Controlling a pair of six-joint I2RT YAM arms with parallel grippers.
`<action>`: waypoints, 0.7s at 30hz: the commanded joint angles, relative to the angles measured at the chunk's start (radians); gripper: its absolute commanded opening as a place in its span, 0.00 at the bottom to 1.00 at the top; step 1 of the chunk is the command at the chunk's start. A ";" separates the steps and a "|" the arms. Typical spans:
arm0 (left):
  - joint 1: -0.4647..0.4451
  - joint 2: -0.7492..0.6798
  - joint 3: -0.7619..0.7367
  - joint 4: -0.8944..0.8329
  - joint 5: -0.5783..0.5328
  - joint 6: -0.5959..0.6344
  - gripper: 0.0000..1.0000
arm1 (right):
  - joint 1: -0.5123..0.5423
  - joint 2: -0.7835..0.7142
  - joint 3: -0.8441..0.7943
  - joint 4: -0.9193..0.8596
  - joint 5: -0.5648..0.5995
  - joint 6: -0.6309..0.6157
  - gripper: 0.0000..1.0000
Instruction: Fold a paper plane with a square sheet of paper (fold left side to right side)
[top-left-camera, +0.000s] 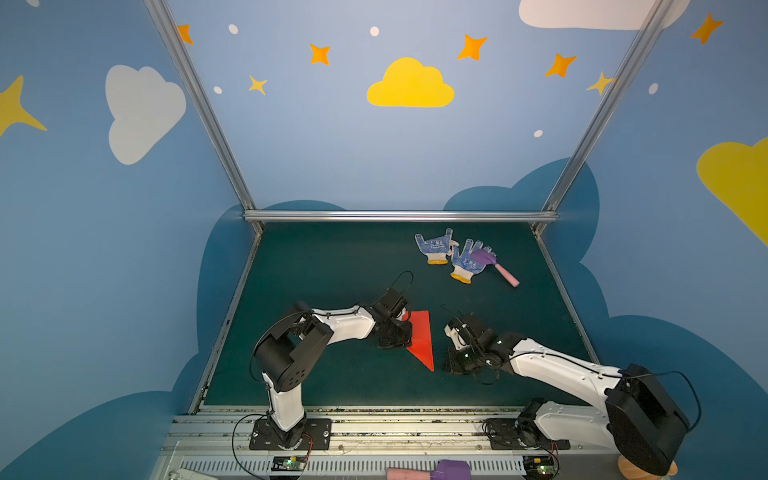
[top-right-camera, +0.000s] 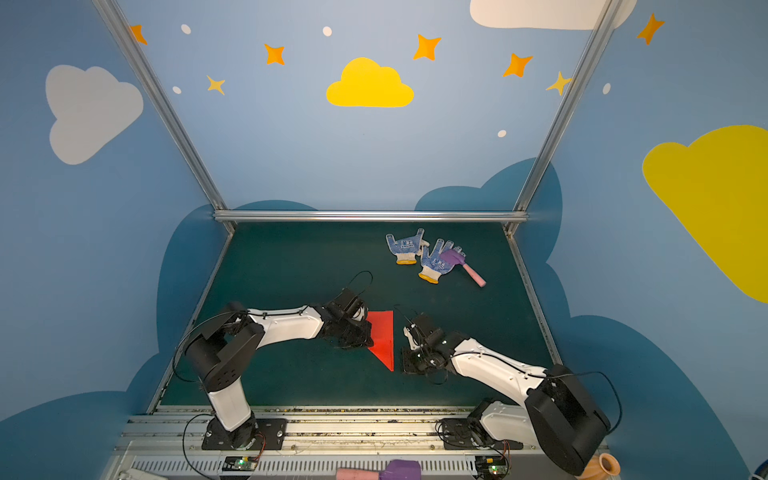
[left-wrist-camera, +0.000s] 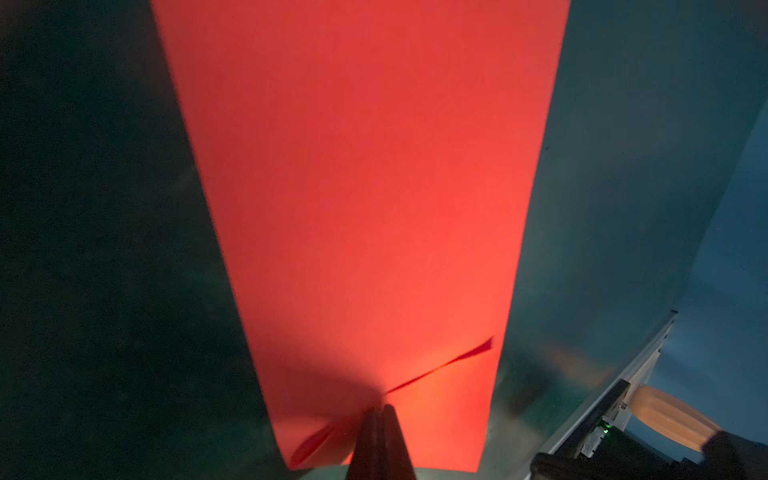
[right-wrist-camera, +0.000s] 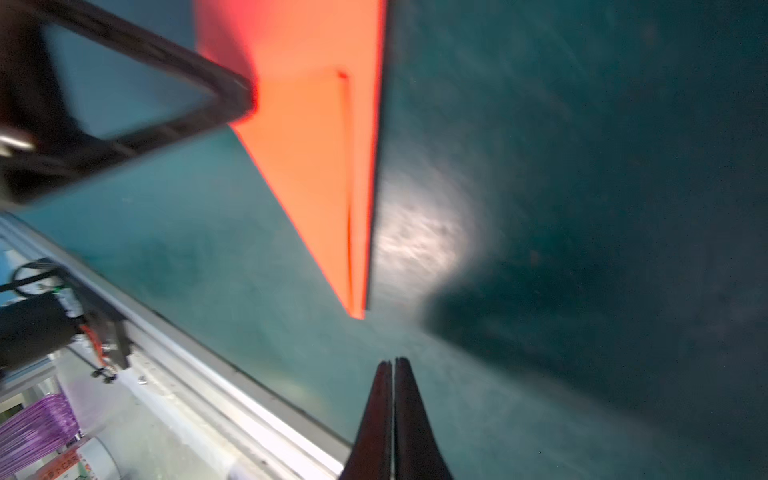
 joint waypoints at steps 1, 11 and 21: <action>-0.007 -0.038 0.020 -0.053 -0.011 -0.006 0.08 | -0.002 0.056 0.107 -0.020 -0.010 -0.045 0.00; 0.004 -0.170 0.023 -0.100 -0.065 -0.031 0.41 | -0.030 0.308 0.248 0.082 -0.014 -0.095 0.00; 0.021 -0.234 -0.104 -0.040 -0.040 -0.056 0.57 | -0.069 0.379 0.209 0.151 -0.027 -0.096 0.00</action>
